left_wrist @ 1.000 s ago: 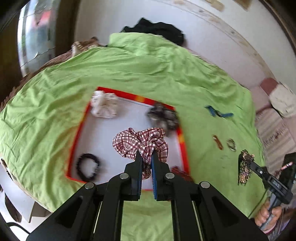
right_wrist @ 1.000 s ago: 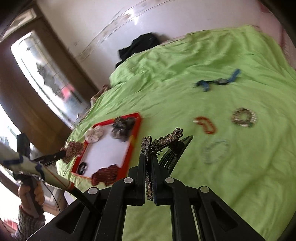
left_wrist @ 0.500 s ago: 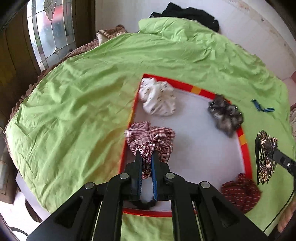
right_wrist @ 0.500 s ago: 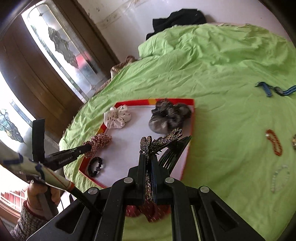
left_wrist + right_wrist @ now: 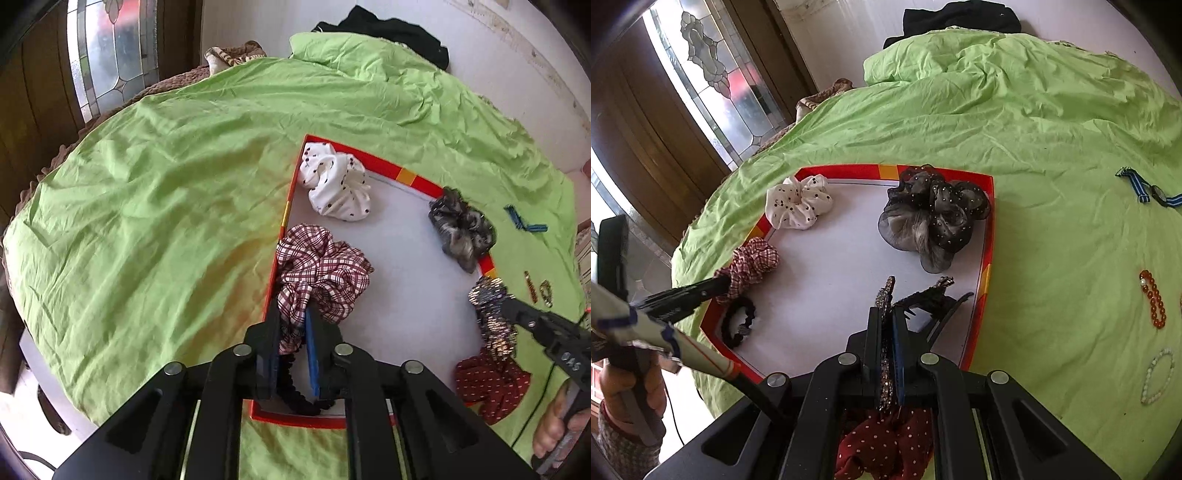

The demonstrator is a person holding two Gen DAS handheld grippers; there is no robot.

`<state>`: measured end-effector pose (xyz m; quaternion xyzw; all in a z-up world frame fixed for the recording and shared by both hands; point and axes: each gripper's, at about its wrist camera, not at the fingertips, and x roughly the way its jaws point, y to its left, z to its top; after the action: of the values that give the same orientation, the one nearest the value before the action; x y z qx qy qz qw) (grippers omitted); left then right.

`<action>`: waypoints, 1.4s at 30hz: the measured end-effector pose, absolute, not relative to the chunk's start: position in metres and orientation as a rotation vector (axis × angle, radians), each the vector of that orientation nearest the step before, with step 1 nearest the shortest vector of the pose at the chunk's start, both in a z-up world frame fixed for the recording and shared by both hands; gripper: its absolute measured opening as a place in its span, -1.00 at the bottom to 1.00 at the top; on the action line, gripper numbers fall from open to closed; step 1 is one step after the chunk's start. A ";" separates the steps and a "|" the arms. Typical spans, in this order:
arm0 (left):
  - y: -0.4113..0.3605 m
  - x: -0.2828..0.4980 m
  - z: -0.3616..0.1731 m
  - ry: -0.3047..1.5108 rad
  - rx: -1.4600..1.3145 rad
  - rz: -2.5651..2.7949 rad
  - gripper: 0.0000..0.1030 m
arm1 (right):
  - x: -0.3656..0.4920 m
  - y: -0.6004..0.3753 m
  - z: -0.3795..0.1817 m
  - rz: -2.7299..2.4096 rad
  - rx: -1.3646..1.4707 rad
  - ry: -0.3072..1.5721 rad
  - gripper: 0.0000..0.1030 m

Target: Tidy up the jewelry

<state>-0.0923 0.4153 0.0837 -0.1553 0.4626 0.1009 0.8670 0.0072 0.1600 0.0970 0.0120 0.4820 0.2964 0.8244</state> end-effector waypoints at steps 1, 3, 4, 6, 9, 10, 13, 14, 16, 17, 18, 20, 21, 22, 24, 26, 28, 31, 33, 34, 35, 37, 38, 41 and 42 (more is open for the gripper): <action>0.416 -0.095 0.087 0.958 -0.341 0.207 -0.72 | 0.007 0.161 0.097 0.625 0.016 1.020 -0.87; 0.415 -0.099 0.092 0.945 -0.356 0.203 -0.69 | 0.007 0.163 0.096 0.620 0.002 1.014 -0.87; 0.414 -0.103 0.098 0.932 -0.359 0.202 -0.64 | 0.007 0.163 0.096 0.618 -0.007 1.009 -0.87; 0.410 -0.109 0.106 0.915 -0.358 0.208 -0.49 | 0.007 0.165 0.096 0.611 -0.028 0.999 -0.87; 0.401 -0.123 0.121 0.874 -0.344 0.229 -0.22 | 0.007 0.163 0.096 0.606 -0.018 0.999 -0.82; 0.398 -0.127 0.126 0.863 -0.338 0.235 -0.19 | 0.008 0.162 0.097 0.602 -0.004 1.002 -0.69; 0.389 -0.138 0.136 0.849 -0.314 0.250 -0.18 | 0.007 0.144 0.109 0.606 0.099 0.984 -0.20; 0.386 -0.141 0.140 0.847 -0.308 0.253 -0.13 | 0.005 0.136 0.115 0.604 0.128 0.968 -0.15; 0.381 -0.148 0.145 0.841 -0.295 0.263 -0.04 | 0.000 0.122 0.127 0.596 0.148 0.940 -0.12; 0.378 -0.152 0.146 0.837 -0.288 0.268 -0.04 | -0.004 0.113 0.133 0.591 0.153 0.926 -0.09; 0.374 -0.157 0.148 0.833 -0.280 0.271 -0.03 | -0.010 0.100 0.139 0.578 0.157 0.908 -0.06; 0.364 -0.166 0.151 0.829 -0.267 0.277 -0.02 | -0.019 0.081 0.144 0.551 0.161 0.891 0.05; 0.360 -0.170 0.152 0.829 -0.265 0.278 -0.02 | -0.026 0.067 0.145 0.531 0.166 0.884 0.06; 0.354 -0.174 0.153 0.828 -0.260 0.278 -0.02 | -0.029 0.058 0.145 0.518 0.170 0.885 0.06; 0.341 -0.180 0.155 0.827 -0.254 0.277 -0.02 | -0.040 0.033 0.142 0.480 0.180 0.890 0.07; 0.327 -0.186 0.156 0.825 -0.253 0.270 -0.02 | -0.049 0.014 0.139 0.444 0.189 0.892 0.07; 0.306 -0.192 0.157 0.823 -0.245 0.248 -0.02 | -0.061 -0.009 0.134 0.407 0.214 0.893 0.07; 0.274 -0.199 0.156 0.825 -0.226 0.221 -0.01 | -0.081 -0.040 0.127 0.365 0.263 0.900 0.09; 0.255 -0.202 0.155 0.832 -0.217 0.197 -0.01 | -0.095 -0.056 0.122 0.339 0.278 0.900 0.12; 0.240 -0.203 0.153 0.841 -0.209 0.176 -0.01 | -0.100 -0.063 0.120 0.330 0.279 0.898 0.14; 0.233 -0.203 0.152 0.846 -0.203 0.166 -0.01 | -0.106 -0.068 0.119 0.318 0.276 0.893 0.15; 0.209 -0.205 0.148 0.863 -0.168 0.142 -0.01 | -0.119 -0.077 0.116 0.289 0.252 0.873 0.15; 0.200 -0.205 0.147 0.871 -0.149 0.134 -0.01 | -0.124 -0.079 0.116 0.278 0.236 0.865 0.16; 0.170 -0.207 0.141 0.890 -0.084 0.104 -0.01 | -0.136 -0.089 0.114 0.233 0.174 0.835 0.19; 0.159 -0.209 0.139 0.895 -0.059 0.097 -0.01 | -0.139 -0.092 0.114 0.222 0.162 0.828 0.20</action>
<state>-0.2089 0.1593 0.1392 -0.0284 0.4325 0.0469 0.9000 -0.1386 -0.0918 0.1137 0.0784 0.4010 0.1074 0.9064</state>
